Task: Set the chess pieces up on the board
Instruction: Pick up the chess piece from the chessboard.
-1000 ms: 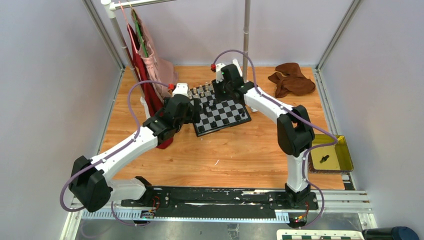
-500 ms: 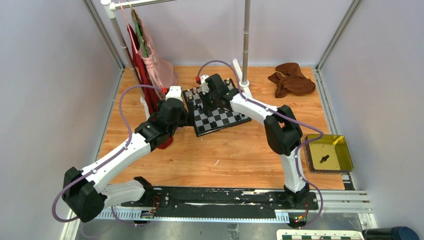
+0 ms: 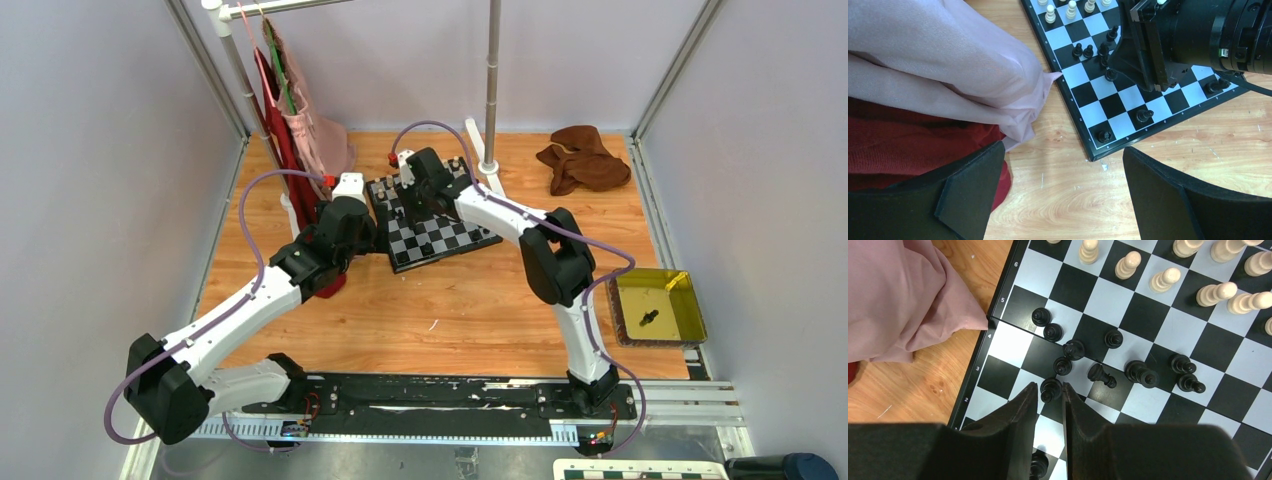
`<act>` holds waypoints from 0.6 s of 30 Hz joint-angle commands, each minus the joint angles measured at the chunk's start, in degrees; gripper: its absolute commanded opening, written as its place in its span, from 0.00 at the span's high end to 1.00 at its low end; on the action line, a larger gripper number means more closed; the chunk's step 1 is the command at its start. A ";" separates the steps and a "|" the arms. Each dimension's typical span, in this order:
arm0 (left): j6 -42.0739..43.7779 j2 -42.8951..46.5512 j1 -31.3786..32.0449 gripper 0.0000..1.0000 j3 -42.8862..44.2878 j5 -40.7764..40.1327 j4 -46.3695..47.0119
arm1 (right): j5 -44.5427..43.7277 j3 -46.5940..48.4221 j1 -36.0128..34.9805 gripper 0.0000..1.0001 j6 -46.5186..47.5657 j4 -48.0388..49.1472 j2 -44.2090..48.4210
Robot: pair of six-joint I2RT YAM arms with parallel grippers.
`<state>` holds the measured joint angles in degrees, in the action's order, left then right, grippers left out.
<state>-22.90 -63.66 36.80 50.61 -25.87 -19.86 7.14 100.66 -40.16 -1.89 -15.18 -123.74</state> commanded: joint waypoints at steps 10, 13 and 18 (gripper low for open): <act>0.59 -0.55 -1.04 0.05 -0.68 0.80 0.58 | -0.43 2.12 -0.70 0.70 0.48 -2.72 -2.70; 0.48 -0.60 -1.11 0.05 -0.78 0.95 0.70 | -0.25 2.17 -0.64 0.71 0.40 -2.75 -3.07; 0.44 -0.96 -1.25 0.05 -0.86 1.08 0.83 | -0.09 2.35 -0.67 0.71 0.40 -2.75 -3.52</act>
<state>-22.72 -64.12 36.05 50.54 -25.08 -19.81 7.14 101.06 -40.16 -1.87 -16.36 -125.86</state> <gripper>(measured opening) 0.944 0.293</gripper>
